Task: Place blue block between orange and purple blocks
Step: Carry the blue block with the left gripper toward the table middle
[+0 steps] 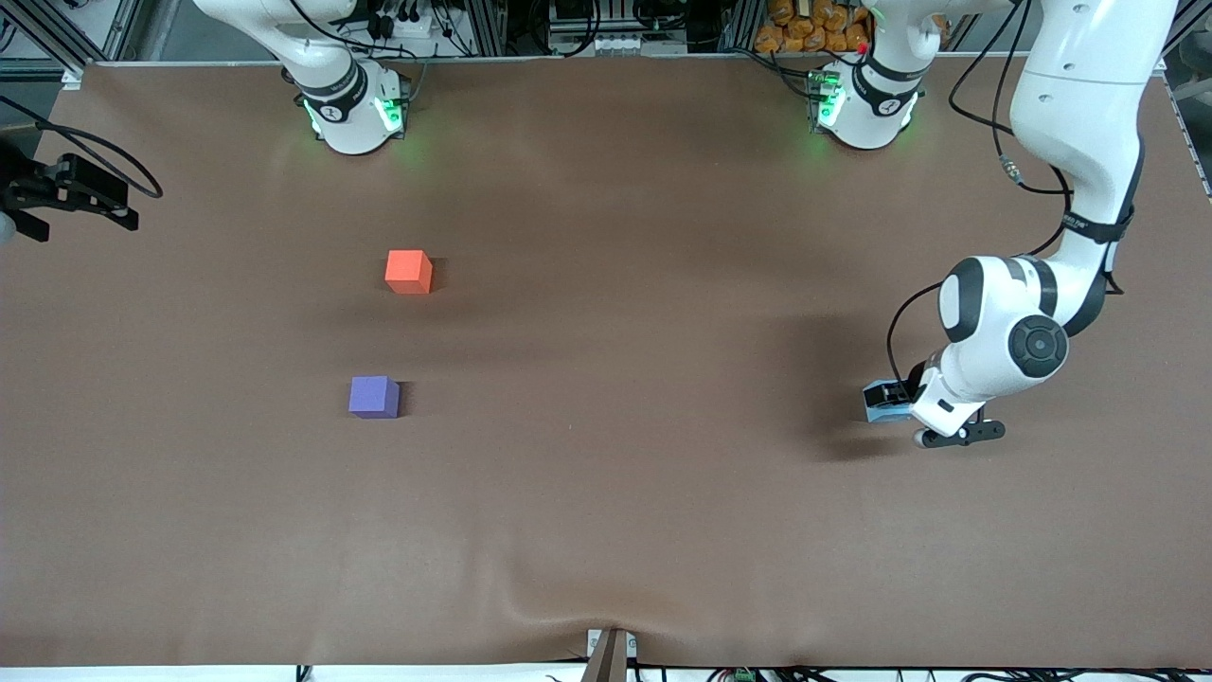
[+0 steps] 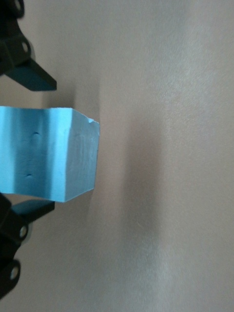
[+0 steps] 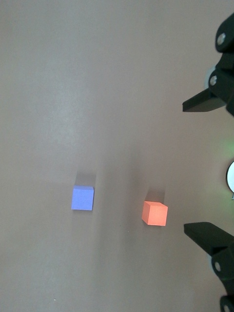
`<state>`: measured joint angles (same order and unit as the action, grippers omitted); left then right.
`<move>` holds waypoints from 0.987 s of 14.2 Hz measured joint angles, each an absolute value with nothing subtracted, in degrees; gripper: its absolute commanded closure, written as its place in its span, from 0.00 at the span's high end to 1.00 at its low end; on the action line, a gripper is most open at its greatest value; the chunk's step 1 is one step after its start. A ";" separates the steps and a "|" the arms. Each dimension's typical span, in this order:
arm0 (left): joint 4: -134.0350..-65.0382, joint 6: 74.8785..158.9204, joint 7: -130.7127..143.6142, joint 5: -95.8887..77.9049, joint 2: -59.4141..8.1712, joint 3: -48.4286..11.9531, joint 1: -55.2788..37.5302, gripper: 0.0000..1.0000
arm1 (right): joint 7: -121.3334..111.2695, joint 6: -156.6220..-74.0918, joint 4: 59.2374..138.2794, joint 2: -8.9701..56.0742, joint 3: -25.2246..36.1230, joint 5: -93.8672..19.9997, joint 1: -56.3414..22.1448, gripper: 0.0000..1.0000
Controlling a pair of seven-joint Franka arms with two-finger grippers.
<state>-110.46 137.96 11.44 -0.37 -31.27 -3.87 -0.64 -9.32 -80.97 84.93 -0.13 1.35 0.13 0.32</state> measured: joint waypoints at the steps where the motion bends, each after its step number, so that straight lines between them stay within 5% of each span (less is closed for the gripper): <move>1: -110.46 138.46 11.44 -0.37 -31.93 -3.90 -0.67 0.00 | -9.32 -80.97 84.93 -0.13 1.35 0.13 0.32 1.00; 7: -110.36 138.86 11.43 -0.37 -32.40 -6.18 -1.11 0.00 | -9.32 -80.95 84.93 -0.13 1.35 0.13 0.32 1.00; 11: -109.85 138.90 11.22 -0.37 -32.42 -12.97 -2.12 0.00 | -9.32 -80.93 84.93 -0.12 1.35 0.13 0.32 1.00; 14: -106.25 138.97 11.43 -0.37 -33.42 -15.39 -8.99 0.00 | -9.32 -80.92 84.91 -0.12 1.34 0.11 0.31 1.00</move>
<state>-106.25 138.97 11.43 -0.37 -33.42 -15.39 -8.99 -9.32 -80.92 84.91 -0.12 1.34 0.11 0.31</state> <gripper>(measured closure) 0.392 0.000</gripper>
